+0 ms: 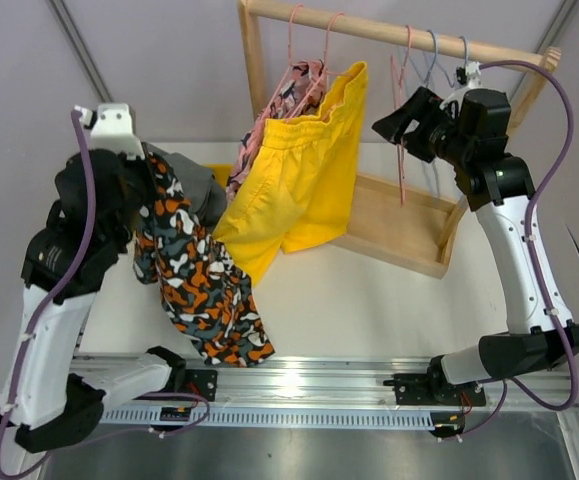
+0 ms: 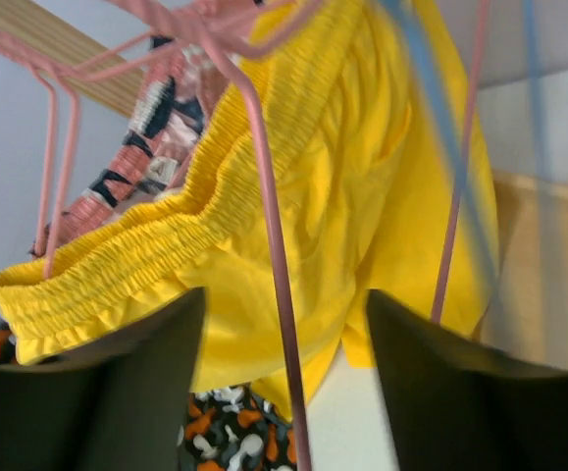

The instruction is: Remove the shorts from the hanger

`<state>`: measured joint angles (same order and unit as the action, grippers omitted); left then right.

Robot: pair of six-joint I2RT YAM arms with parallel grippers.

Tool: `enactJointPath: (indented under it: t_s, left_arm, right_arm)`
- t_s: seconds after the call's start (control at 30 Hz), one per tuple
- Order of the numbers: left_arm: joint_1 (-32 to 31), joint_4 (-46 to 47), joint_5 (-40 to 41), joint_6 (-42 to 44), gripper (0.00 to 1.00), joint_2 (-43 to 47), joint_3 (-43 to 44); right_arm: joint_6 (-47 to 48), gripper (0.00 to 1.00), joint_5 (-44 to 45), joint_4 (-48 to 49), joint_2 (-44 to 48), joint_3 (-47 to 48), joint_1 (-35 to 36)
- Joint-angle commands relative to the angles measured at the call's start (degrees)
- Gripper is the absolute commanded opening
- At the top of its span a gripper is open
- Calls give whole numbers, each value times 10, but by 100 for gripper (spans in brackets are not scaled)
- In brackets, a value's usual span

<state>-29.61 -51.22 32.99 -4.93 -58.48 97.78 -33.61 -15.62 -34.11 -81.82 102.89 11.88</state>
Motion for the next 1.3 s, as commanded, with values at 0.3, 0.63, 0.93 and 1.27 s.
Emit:
enactJointPath:
  t_s: [0.3,0.63,0.93,1.27]
  left_arm:
    - [289,39,-240,-13,0,-275,392]
    - [373,102,-291,-55,7,-476,413]
    - [379,46,-286,-110,99,-563,350]
    - [365,147,-298,-109,99,-285,37]
  right_arm:
    - [46,99,-13,-61,34,-23,-21]
    - [49,99,-20,-103,105,34,-29]
    - [7,99,-124,-71,106,108,-13]
    - [40,98,-49,-103,-54,269,118]
